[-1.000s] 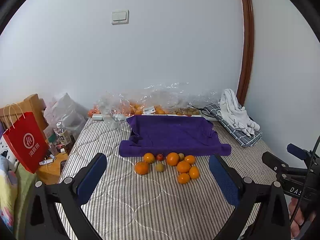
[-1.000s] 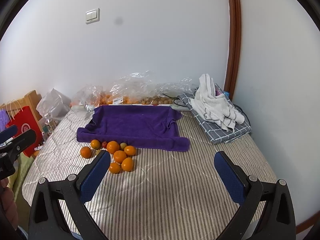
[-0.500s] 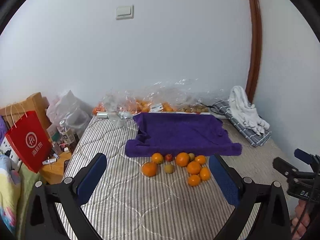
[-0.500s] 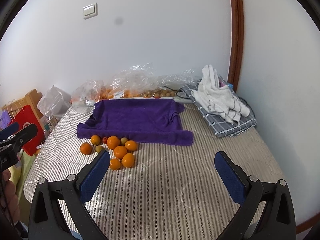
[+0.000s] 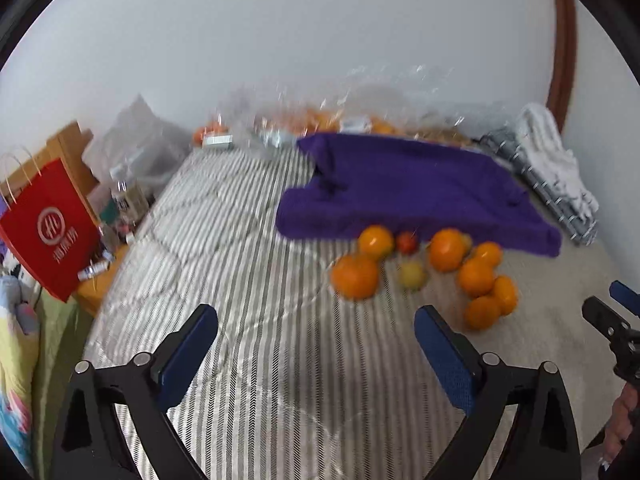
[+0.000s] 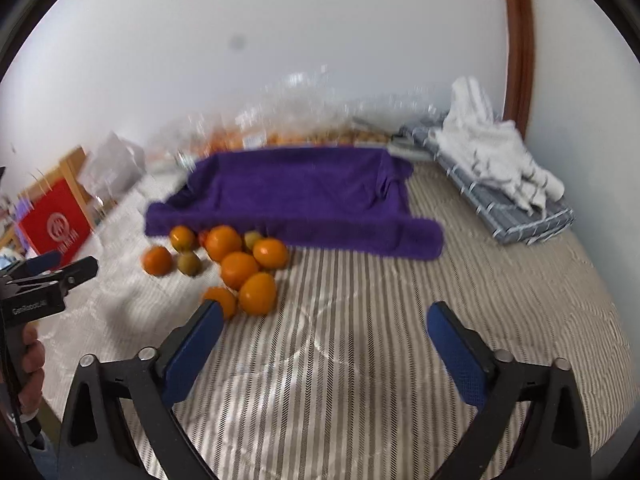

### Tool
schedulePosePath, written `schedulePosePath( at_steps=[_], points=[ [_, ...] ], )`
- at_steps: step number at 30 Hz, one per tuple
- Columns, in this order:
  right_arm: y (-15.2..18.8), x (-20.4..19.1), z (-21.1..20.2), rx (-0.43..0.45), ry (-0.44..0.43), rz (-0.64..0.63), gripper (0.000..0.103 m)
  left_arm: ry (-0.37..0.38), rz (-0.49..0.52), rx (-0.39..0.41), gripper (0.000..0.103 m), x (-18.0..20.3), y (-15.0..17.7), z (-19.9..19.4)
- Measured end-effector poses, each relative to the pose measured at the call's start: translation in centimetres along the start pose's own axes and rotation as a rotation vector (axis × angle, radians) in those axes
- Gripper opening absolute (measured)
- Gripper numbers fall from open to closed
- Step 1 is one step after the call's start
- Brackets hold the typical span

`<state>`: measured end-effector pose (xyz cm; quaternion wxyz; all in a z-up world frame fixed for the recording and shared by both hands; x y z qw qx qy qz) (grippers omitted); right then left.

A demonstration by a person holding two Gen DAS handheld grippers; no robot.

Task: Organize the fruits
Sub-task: 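Grasp a tangerine with the right tool while the left tool grasps a large orange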

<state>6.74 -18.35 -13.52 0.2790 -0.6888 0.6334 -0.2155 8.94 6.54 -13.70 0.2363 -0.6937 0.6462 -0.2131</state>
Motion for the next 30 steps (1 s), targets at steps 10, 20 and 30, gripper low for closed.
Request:
schedulePosePath(
  at_steps=[10, 20, 30],
  points=[
    [-1.0, -2.4, 4.7, -0.082, -0.143, 0.001, 0.061, 0.046, 0.017, -0.120, 0.064, -1.8, 1.1, 5.0],
    [-1.9, -3.7, 9.0, -0.191, -0.197, -0.021, 0.046, 0.108, -0.027, -0.093, 0.064, -2.4, 1.4, 5.7],
    [-2.4, -2.2, 9.3, -0.189, -0.167, -0.068, 0.034, 0.113, -0.035, -0.073, 0.063, -2.7, 1.9, 5.7]
  ],
)
Point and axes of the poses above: each gripper's, at about its wrist camera, not at the fingertips, and z roughly the way its jaws point, x to its right, y to its underside, the point moved 1 cm from there along z, roughly the way its jaws point, and after that the axes turned 7 degrees about -x, right-handed, at the moved point
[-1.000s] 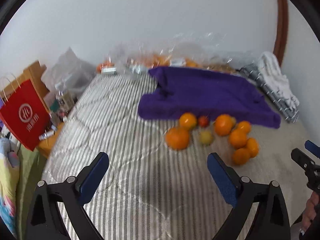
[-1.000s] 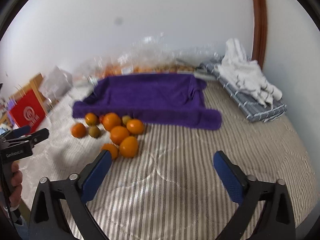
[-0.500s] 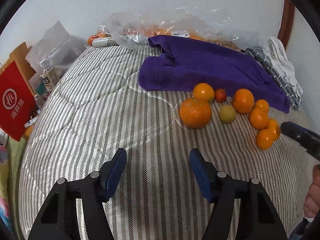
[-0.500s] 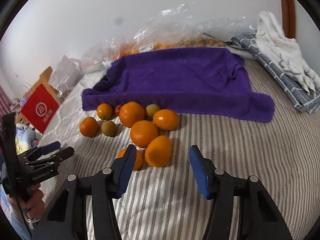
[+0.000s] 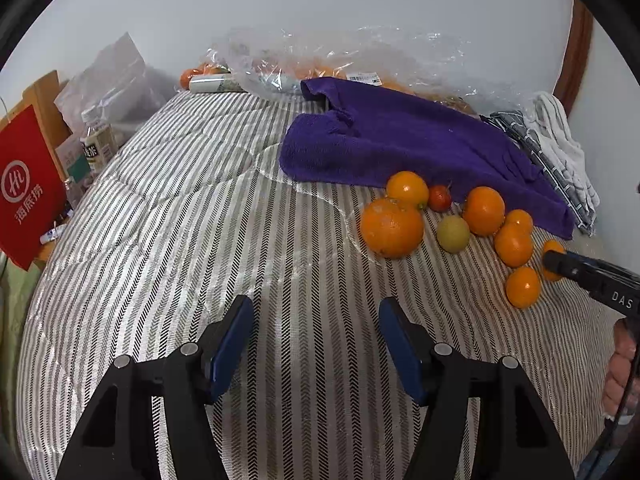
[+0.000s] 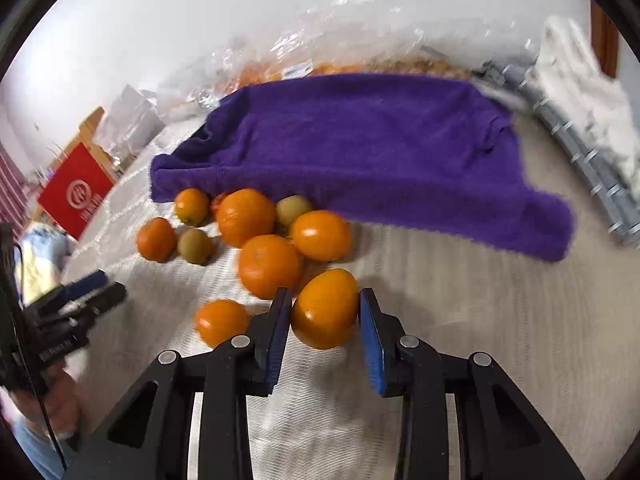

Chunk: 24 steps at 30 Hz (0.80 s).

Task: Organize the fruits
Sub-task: 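Grasp a tangerine with the right tool while the left tool grasps a large orange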

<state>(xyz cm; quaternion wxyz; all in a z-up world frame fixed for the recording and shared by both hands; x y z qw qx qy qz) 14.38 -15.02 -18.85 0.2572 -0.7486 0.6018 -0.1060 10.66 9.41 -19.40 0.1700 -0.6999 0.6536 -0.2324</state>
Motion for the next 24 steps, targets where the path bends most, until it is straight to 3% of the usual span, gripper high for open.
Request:
schedulePosePath(
  at_steps=[4, 11, 17, 24],
  points=[
    [0.8, 1.9, 0.0, 0.002, 0.075, -0.009, 0.035, -0.034, 0.031, -0.014, 0.067, 0.7, -0.1, 0.4],
    [1.5, 2.5, 0.5, 0.044, 0.087, 0.007, 0.035, -0.039, 0.043, -0.020, 0.068, 1.0, 0.0, 0.4],
    [0.7, 1.8, 1.1, 0.036, 0.085, -0.012, 0.035, -0.040, 0.056, -0.026, 0.075, 1.3, 0.0, 0.6],
    [1.0, 2.5, 0.8, 0.044, 0.066, 0.005, 0.033, -0.023, 0.038, -0.019, 0.075, 1.1, -0.1, 0.5]
  ],
)
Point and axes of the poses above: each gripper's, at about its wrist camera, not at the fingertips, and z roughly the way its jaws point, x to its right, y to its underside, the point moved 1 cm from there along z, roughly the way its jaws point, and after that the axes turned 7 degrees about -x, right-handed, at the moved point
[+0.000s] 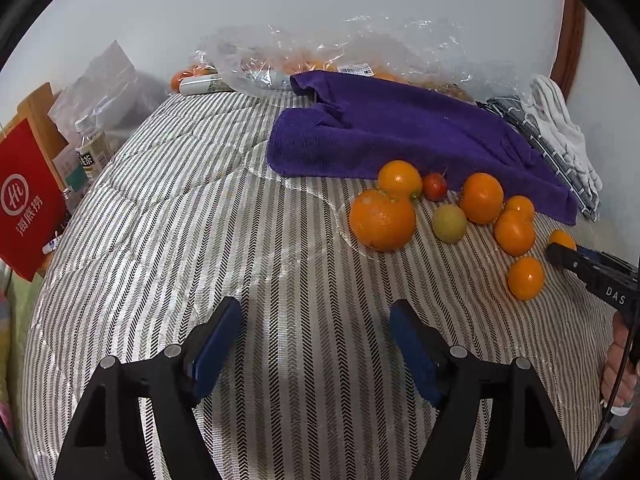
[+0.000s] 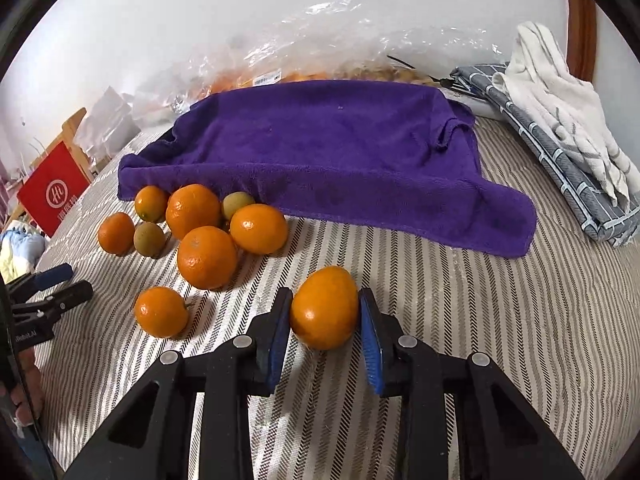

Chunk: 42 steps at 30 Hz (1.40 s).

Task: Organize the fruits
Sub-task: 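Grasp a tangerine with the right tool while the left tool grasps a large orange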

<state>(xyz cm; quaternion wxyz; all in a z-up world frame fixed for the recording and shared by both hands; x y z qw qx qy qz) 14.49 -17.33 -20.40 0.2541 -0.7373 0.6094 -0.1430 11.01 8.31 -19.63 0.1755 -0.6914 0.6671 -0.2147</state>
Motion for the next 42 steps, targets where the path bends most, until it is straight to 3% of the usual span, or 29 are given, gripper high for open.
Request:
schedulePosePath(
  at_steps=[8, 13, 20, 22, 28, 37, 42],
  points=[
    [0.2, -0.5, 0.1, -0.003, 0.043, -0.018, 0.033, 0.102, 0.022, -0.059, 0.073, 2.9, -2.3, 0.2],
    [0.3, 0.3, 0.0, 0.006, 0.006, 0.017, 0.033, 0.020, 0.024, -0.052, 0.070, 4.1, -3.9, 1.9],
    [0.5, 1.3, -0.3, 0.022, -0.030, 0.071, 0.032, 0.064, 0.014, 0.014, 0.040, 3.6, -4.4, 2.5],
    [0.5, 1.3, -0.2, 0.024, -0.022, 0.074, 0.032, 0.078, 0.016, 0.028, 0.040, 3.5, -4.3, 2.6],
    [0.6, 1.4, -0.3, 0.030, -0.015, 0.081, 0.032, 0.214, -0.068, 0.075, 0.039, 1.5, -4.1, 1.8],
    [0.5, 1.9, -0.7, 0.056, -0.051, 0.108, 0.032, 0.226, -0.102, 0.156, 0.039, 0.9, -3.6, 0.4],
    [0.3, 2.5, -1.3, 0.047, -0.032, 0.136, 0.032, 0.240, -0.084, 0.139, 0.039, 0.8, -3.5, 0.1]
  ],
)
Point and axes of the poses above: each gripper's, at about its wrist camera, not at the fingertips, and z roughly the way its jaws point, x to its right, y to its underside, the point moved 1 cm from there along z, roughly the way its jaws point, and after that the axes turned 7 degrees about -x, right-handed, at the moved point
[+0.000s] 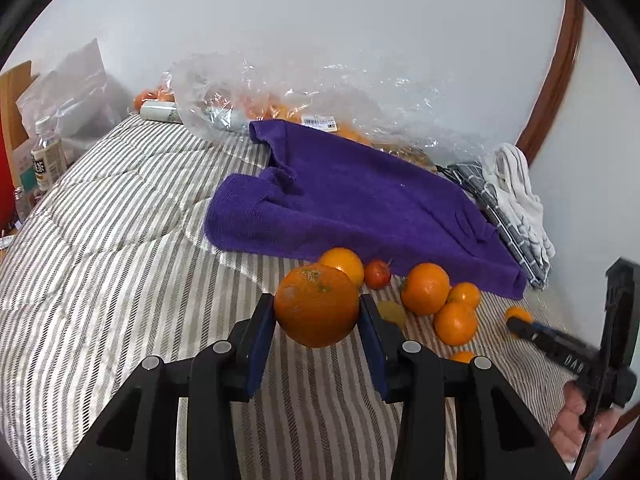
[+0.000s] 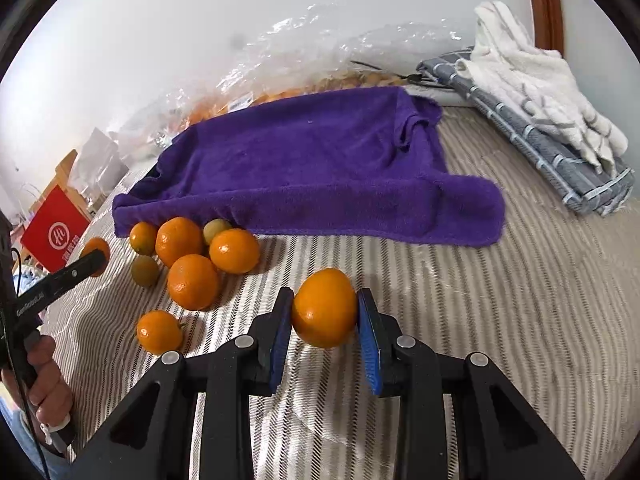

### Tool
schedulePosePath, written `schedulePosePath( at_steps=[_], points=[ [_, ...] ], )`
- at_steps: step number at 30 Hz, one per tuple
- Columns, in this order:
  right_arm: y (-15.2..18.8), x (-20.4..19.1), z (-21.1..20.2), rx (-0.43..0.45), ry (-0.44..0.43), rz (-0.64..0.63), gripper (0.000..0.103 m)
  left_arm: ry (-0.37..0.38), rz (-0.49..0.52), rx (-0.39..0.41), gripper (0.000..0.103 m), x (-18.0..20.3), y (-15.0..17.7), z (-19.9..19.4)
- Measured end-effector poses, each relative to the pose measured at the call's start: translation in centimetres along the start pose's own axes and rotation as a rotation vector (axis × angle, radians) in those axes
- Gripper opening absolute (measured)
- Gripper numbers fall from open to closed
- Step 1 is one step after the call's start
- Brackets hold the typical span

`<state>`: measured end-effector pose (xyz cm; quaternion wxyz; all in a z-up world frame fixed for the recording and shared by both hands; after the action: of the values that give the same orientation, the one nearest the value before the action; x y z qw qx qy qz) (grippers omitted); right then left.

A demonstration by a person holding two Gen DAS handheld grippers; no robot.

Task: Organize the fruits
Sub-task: 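Grasp a tangerine with the right tool while the left tool grasps a large orange, then carry both fruits onto the purple towel and open both tools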

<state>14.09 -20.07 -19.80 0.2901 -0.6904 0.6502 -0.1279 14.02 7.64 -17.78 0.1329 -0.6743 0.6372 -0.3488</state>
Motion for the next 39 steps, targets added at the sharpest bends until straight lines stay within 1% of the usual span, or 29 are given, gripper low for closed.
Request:
schedulePosePath(
  at_steps=[3, 5, 9, 12, 13, 15, 18, 21, 24, 27, 29, 33, 35, 39],
  points=[
    [-0.6, 0.0, -2.0, 0.027, 0.016, -0.017, 0.032, -0.006, -0.012, -0.007, 0.039, -0.4, 0.1, -1.4],
    [-1.3, 0.1, -3.2, 0.042, 0.029, -0.024, 0.032, -0.026, -0.014, -0.004, 0.039, -0.5, -0.5, -2.6],
    [-4.3, 0.4, -5.5, 0.100, 0.033, -0.027, 0.032, -0.059, -0.002, 0.005, 0.039, -0.2, -3.1, -5.0],
    [-6.8, 0.3, -6.3, 0.143, 0.040, -0.038, 0.032, -0.073, 0.007, 0.031, 0.039, 0.5, -5.2, -5.4],
    [-7.7, 0.2, -6.3, 0.151, 0.036, -0.040, 0.032, -0.090, 0.016, 0.043, 0.039, 0.9, -6.0, -5.3],
    [-9.5, 0.2, -5.9, 0.160, 0.021, -0.041, 0.032, -0.123, 0.031, 0.070, 0.039, 1.8, -7.5, -4.6],
    [-11.7, 0.2, -4.6, 0.149, 0.000, -0.029, 0.032, -0.131, 0.042, 0.101, 0.039, 3.2, -9.7, -2.9],
    [-13.6, 0.2, -3.0, 0.140, -0.007, -0.022, 0.032, -0.124, 0.042, 0.103, 0.039, 4.3, -11.7, -0.7],
    [-14.9, 0.3, -1.4, 0.134, -0.046, 0.002, 0.032, -0.141, 0.069, 0.091, 0.039, 5.5, -13.1, 2.1],
    [-15.8, 0.4, 0.4, 0.124, -0.067, 0.023, 0.032, -0.141, 0.075, 0.088, 0.039, 5.7, -13.8, 4.2],
    [-15.9, 0.5, 1.8, 0.111, -0.069, 0.027, 0.032, -0.161, 0.080, 0.087, 0.039, 5.7, -13.8, 5.4],
    [-15.1, 1.0, 4.2, 0.073, -0.045, 0.021, 0.032, -0.170, 0.058, 0.069, 0.039, 4.5, -13.5, 7.5],
    [-14.9, 1.2, 4.9, 0.045, -0.041, 0.019, 0.032, -0.188, 0.058, 0.046, 0.039, 4.0, -13.3, 8.3],
    [-14.9, 1.5, 5.6, 0.042, -0.015, 0.018, 0.032, -0.220, 0.075, 0.060, 0.039, 3.5, -12.7, 9.0]
  ],
)
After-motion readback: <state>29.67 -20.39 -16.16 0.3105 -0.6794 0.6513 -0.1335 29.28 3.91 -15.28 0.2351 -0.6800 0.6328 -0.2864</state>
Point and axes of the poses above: each gripper's, at about its wrist camera, not at the fingertips, and z roughly the way its jaws point, x to its right, y to its underside, the point moved 1 cm from there along z, roughly the way its jaws point, and after that the axes turned 7 degrees about -x, right-handed, at the moved point
